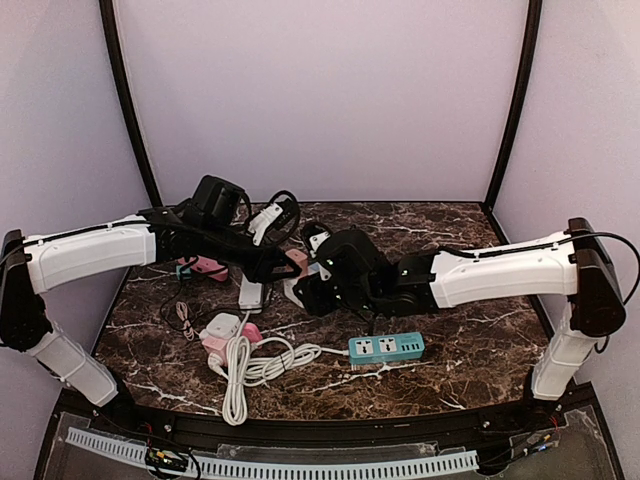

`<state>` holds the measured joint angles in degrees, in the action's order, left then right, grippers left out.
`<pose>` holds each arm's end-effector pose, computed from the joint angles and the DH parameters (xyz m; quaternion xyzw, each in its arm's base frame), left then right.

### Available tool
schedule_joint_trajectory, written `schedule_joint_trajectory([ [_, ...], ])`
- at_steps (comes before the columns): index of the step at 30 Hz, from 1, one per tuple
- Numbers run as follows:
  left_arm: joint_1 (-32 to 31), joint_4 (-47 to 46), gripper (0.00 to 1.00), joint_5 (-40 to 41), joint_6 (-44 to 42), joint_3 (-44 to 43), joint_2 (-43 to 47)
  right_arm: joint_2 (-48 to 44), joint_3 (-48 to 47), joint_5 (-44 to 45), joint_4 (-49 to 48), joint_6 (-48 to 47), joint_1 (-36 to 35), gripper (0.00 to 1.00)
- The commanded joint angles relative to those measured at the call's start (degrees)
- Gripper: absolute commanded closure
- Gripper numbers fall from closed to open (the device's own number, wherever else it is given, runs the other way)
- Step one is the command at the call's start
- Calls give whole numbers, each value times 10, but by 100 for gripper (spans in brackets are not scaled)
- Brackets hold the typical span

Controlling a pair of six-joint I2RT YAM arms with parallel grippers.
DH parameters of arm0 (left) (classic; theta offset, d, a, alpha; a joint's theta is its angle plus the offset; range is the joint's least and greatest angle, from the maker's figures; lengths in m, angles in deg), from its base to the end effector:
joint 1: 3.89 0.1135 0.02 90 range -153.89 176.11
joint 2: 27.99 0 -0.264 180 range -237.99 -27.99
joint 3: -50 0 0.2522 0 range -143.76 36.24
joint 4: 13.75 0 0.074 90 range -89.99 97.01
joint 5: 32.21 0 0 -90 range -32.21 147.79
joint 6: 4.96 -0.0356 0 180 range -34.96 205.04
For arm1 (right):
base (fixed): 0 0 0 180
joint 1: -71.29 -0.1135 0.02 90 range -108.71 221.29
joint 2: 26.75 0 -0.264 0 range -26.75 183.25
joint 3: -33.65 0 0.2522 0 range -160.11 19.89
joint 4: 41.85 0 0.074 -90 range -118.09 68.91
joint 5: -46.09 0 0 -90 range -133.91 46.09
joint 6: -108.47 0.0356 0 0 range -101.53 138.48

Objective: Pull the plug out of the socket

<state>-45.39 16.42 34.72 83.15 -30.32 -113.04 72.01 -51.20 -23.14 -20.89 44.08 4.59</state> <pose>0.2425 -0.2332 0.2946 0.4071 0.7730 -0.3204 0.3663 0.1671 0.3560 0.2525 -0.2279 0.8458 0.2176 0.4306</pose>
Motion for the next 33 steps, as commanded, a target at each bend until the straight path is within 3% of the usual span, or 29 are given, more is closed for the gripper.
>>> schedule_joint_trajectory([
  [1, -5, 20, 99, 23, -16, 6, 21, 6, -25, 18, -18, 12, 8, 100],
  [16, 0, 50, 99, 79, 12, -14, -7, -2, -9, 53, -43, -20, -12, 100],
  [27, 52, 35, 99, -18, 67, -17, -26, -16, 12, 70, -66, -39, -27, 100],
  [33, 63, 32, 99, -28, 78, -16, -29, -17, 11, 83, -67, -45, -33, 100],
])
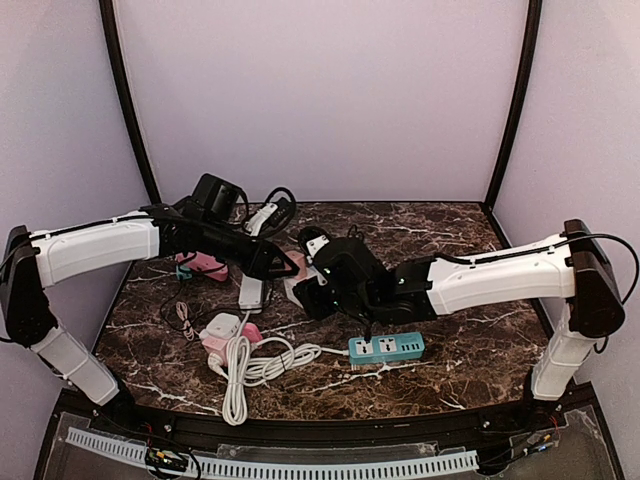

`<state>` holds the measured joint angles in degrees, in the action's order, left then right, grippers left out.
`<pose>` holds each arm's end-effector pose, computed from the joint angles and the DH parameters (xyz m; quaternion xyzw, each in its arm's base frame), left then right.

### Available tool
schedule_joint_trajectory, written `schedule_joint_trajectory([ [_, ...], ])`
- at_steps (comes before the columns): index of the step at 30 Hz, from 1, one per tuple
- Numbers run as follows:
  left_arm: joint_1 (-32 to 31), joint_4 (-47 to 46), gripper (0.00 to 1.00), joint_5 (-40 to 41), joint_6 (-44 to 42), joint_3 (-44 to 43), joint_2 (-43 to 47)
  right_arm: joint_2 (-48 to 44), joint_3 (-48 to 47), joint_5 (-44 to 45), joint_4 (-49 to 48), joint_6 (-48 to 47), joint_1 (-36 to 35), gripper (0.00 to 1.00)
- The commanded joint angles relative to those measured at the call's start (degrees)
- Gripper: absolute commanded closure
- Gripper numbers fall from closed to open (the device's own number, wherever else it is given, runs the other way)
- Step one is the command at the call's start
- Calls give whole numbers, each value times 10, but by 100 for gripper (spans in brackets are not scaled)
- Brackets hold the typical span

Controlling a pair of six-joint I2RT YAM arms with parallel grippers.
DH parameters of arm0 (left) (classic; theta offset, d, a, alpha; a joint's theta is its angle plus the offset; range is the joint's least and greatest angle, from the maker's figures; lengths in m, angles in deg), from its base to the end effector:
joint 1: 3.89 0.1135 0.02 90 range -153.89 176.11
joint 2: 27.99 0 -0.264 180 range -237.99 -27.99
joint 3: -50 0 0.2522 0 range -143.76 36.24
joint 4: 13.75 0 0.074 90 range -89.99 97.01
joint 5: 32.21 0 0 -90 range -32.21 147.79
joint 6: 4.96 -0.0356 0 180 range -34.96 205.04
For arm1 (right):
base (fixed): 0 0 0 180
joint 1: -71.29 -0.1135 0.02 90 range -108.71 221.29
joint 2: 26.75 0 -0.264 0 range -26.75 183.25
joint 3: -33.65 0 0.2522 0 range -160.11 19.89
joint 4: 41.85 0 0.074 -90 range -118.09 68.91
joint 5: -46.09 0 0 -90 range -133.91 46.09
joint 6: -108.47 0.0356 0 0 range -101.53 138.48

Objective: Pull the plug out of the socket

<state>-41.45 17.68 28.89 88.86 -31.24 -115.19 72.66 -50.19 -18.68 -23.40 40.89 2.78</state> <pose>0.2602 -0.2218 0.2871 0.3577 0.7986 -0.3609 0.3224 0.1585 0.3612 0.2468 -0.2430 0.8331 0.1912 0.4587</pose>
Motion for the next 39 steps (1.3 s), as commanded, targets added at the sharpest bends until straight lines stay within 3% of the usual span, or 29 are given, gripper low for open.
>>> schedule_joint_trajectory([
  [1, 25, 19, 99, 31, 22, -7, -8, -23, 1, 40, -43, -15, -15, 100],
  [12, 26, 10, 99, 23, 17, -1, -1, -21, -3, 50, -29, 5, -15, 100],
  [25, 22, -16, 99, -22, 5, 12, 21, -17, -8, -3, -2, 58, 18, 100],
  [39, 7, -7, 99, 6, -1, 9, 22, -21, -3, -6, -15, 51, 16, 100],
])
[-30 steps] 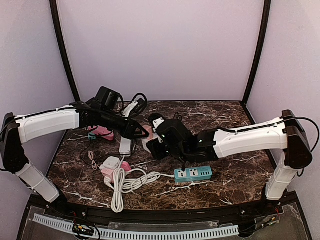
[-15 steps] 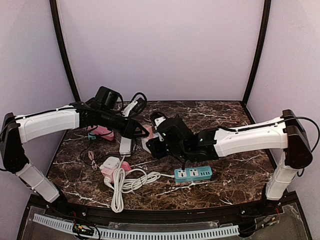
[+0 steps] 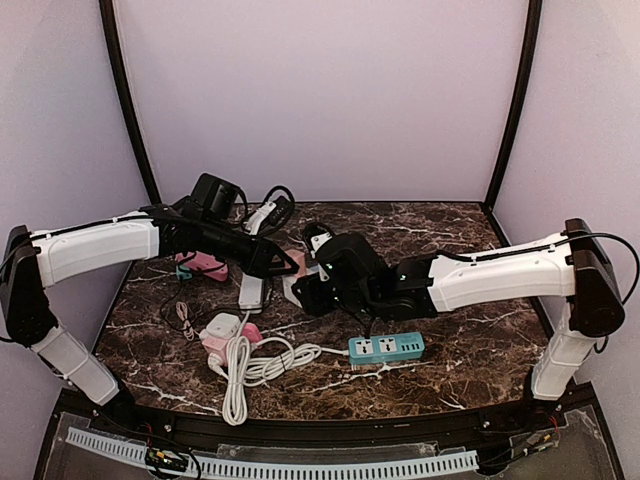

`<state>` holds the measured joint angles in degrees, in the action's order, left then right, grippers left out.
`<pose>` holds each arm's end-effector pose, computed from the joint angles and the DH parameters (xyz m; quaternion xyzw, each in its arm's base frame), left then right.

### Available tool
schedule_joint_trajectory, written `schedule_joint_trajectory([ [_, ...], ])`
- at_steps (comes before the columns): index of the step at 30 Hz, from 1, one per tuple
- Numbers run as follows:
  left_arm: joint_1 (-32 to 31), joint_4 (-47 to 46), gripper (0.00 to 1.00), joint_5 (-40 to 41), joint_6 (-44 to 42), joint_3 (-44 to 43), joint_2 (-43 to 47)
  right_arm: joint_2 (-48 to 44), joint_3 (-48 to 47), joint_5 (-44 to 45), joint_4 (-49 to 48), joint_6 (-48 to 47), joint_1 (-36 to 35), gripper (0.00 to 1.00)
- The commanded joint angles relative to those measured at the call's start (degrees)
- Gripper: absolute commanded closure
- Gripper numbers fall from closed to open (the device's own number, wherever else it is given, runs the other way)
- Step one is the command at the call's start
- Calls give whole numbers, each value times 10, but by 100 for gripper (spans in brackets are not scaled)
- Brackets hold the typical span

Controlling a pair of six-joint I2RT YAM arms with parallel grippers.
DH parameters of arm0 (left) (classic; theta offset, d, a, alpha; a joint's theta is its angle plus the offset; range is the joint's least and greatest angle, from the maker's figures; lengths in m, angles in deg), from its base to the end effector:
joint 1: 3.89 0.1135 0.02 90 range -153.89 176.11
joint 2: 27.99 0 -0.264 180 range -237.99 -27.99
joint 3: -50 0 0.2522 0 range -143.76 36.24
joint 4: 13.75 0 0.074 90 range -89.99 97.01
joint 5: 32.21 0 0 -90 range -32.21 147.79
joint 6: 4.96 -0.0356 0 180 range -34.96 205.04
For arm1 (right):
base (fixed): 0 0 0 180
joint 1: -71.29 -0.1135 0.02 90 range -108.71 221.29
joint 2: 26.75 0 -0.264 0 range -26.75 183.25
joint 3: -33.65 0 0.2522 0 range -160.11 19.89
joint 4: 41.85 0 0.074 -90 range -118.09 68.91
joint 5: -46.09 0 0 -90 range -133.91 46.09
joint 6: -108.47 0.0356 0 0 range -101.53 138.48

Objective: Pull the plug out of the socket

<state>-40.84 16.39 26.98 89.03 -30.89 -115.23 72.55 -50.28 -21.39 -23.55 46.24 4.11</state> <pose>0.2624 -0.2202 0.2871 0.3589 0.7916 -0.3740 0.3236 0.1657 0.3586 0.2479 -0.2048 0.8451 0.2248 0.4398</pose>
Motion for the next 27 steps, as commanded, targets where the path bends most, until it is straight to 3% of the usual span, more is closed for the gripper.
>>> schedule_joint_trajectory([
  [1, 1, 5, 99, 21, 0, 5, 19, -22, -2, 27, -14, -5, 1, 100],
  [4, 1, 2, 88, 12, 10, 5, 13, -20, -8, 45, -14, -17, -8, 100],
  [11, 0, -4, 41, 7, 17, 8, 10, -5, -31, 68, -7, -34, -23, 100],
  [14, -2, -4, 29, 7, 17, 7, 9, 0, -38, 71, -3, -38, -25, 100],
  [20, -4, 1, 19, 14, 15, 5, 10, 7, -47, 79, 4, -44, -30, 100],
  [27, -4, -9, 15, -2, 21, 9, 12, 20, -62, 82, 13, -46, -34, 100],
])
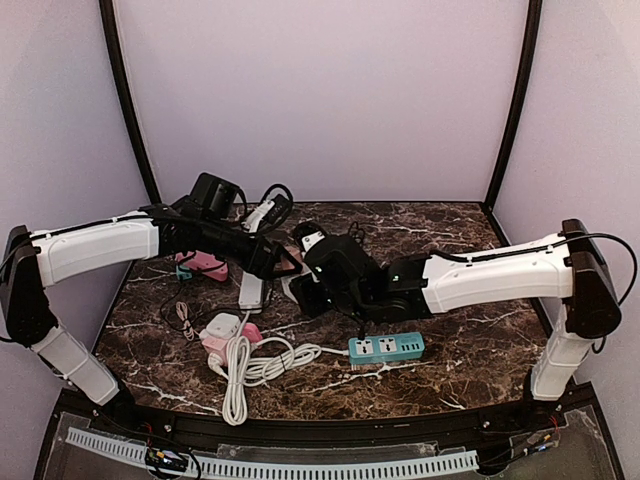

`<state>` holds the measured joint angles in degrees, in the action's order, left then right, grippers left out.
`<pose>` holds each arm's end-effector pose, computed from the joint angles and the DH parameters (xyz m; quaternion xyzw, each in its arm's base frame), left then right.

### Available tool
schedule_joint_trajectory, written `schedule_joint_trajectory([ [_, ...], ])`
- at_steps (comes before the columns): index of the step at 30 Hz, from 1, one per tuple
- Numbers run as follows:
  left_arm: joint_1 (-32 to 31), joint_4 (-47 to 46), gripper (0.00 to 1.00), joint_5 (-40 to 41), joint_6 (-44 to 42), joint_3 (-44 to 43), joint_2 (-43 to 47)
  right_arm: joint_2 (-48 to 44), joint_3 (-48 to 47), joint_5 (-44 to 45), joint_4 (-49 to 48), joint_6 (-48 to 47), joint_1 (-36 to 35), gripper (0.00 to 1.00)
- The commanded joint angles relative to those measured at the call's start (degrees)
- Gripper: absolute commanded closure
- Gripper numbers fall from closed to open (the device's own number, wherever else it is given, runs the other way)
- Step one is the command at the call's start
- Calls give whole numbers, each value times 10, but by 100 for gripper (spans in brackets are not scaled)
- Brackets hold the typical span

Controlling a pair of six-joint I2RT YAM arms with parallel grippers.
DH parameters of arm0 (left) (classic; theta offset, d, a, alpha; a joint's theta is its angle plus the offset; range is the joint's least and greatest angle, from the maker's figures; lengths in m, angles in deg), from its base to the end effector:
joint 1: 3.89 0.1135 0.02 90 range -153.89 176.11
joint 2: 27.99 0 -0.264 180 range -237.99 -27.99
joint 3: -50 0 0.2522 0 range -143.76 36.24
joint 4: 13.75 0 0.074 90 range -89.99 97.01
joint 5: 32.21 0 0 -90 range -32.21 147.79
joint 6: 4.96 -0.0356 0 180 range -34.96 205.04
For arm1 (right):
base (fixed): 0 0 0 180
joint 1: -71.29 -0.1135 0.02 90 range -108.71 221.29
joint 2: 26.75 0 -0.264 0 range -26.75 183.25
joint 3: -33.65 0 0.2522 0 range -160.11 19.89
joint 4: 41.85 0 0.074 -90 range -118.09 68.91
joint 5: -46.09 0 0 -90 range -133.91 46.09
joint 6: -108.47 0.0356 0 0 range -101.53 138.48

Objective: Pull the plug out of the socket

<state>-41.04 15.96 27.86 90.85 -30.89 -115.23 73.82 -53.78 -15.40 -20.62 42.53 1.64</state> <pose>0.2624 -0.2211 0.2876 0.3453 0.7974 -0.3746 0.3234 0.1554 0.3700 0.2563 -0.2262 0.8348 0.1810 0.4682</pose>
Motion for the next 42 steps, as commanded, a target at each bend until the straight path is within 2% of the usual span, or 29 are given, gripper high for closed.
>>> schedule_joint_trajectory([
  [1, -2, -8, 15, -11, 3, 10, 14, 10, -29, 21, -16, -9, -10, 100],
  [3, -2, -13, 15, -9, 6, 12, 18, 13, -33, 19, -16, -9, -10, 100],
  [10, -1, -23, 34, -5, 11, 18, 25, 19, -41, 21, -14, -15, -13, 100],
  [15, -1, -22, 41, -2, 10, 17, 25, 21, -40, 25, -11, -14, -14, 100],
  [21, -2, -21, 58, -3, 10, 17, 24, 24, -41, 32, -5, -11, -15, 100],
  [23, -2, -21, 62, -5, 9, 17, 24, 24, -41, 33, -4, -9, -14, 100],
  [29, -1, -20, 70, -10, 7, 16, 25, 23, -35, 37, -2, -1, -14, 100],
  [36, -1, -14, 75, -29, 1, 10, 22, 5, -7, 19, -26, 6, -7, 100],
  [42, 13, -11, 78, -71, 24, 2, 6, -15, 31, 6, -68, -27, -7, 100],
])
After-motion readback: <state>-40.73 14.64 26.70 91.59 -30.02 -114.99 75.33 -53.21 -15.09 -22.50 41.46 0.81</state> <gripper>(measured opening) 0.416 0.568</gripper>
